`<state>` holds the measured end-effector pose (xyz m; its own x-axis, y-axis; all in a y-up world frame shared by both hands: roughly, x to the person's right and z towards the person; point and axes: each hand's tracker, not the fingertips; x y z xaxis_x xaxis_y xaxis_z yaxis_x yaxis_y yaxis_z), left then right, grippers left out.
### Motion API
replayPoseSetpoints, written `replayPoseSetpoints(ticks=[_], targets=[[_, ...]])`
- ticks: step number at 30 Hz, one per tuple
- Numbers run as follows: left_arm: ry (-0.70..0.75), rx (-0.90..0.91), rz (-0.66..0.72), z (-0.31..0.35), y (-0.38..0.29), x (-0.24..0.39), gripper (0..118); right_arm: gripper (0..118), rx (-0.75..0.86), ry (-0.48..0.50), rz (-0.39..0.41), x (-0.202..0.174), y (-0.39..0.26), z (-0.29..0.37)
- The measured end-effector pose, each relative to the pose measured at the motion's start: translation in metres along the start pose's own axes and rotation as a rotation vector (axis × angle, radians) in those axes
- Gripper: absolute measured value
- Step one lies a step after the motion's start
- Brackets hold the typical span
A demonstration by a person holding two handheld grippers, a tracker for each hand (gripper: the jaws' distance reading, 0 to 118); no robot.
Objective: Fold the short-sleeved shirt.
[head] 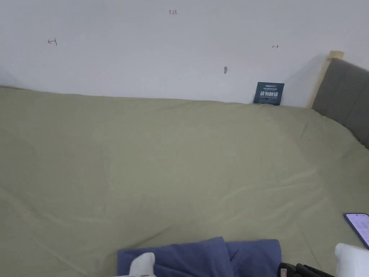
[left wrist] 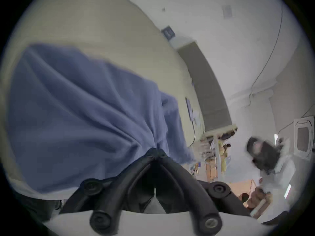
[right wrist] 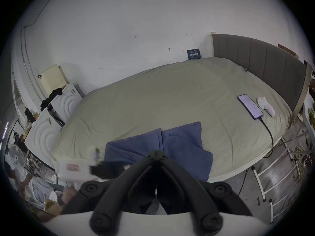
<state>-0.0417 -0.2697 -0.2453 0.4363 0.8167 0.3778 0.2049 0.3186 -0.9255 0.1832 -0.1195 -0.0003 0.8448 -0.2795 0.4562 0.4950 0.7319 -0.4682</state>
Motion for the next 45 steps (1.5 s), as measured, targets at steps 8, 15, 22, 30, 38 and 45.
replayPoseSetpoints(ticks=[8,15,22,30,38,45], targets=[[0.161,0.082,0.180,0.092,0.040,-0.075,102,2,-0.008,0.037,0.027,-0.008,0.005,-0.005],[-0.037,0.049,0.310,0.061,0.015,-0.104,102,2,-0.004,0.048,0.014,-0.005,0.007,-0.002],[-0.169,0.112,0.367,0.027,0.004,-0.100,57,2,-0.014,0.047,-0.010,0.001,0.004,-0.001],[0.002,0.136,0.276,0.046,0.006,-0.100,15,2,-0.024,0.019,-0.028,0.008,-0.004,0.002],[0.213,0.316,0.105,0.127,0.058,-0.074,15,2,-0.040,0.000,-0.013,0.007,-0.002,-0.002],[0.729,0.290,-0.274,0.210,0.100,-0.011,15,2,-0.057,0.046,0.023,-0.013,0.005,-0.020]])
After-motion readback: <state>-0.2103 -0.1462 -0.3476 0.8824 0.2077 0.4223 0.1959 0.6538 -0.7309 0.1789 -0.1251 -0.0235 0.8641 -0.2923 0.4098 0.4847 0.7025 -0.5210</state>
